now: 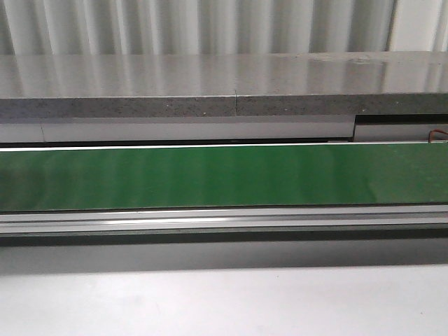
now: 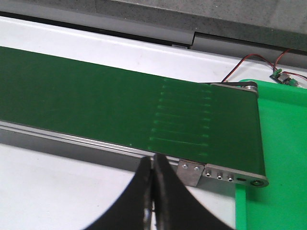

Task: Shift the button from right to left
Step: 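Close the left gripper on the button at the belt end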

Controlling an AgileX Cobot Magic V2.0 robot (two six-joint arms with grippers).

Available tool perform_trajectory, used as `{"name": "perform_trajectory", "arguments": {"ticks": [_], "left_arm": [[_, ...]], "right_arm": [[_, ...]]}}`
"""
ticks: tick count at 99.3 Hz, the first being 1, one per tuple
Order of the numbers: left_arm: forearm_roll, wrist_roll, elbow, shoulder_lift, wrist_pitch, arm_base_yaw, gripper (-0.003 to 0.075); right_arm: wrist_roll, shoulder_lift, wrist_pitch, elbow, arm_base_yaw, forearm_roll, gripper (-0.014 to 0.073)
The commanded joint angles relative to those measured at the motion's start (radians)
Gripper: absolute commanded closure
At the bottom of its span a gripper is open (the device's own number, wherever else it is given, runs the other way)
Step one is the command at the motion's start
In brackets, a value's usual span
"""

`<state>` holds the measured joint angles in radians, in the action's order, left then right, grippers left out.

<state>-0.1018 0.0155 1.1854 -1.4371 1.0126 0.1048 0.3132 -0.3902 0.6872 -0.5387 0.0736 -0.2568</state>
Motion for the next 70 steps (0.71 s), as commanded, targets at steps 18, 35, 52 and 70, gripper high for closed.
{"name": "perform_trajectory", "arguments": {"ticks": [18,35,52,70], "left_arm": [[0.158,-0.241,-0.021,0.003,-0.072,-0.274,0.074],[0.164,-0.349,-0.021,-0.031,-0.11,-0.413,0.074],[0.162,-0.418,-0.023,-0.103,-0.198,-0.476,0.074],[0.147,-0.483,-0.023,-0.204,-0.276,-0.484,0.074]], "right_arm": [[0.006,-0.005,-0.063,-0.027,-0.001,-0.011,0.0661],[0.006,-0.005,-0.063,-0.027,-0.001,-0.011,0.0661],[0.006,-0.005,-0.063,-0.027,-0.001,-0.011,0.0661],[0.006,-0.005,-0.063,-0.027,-0.001,-0.011,0.0661]]}}
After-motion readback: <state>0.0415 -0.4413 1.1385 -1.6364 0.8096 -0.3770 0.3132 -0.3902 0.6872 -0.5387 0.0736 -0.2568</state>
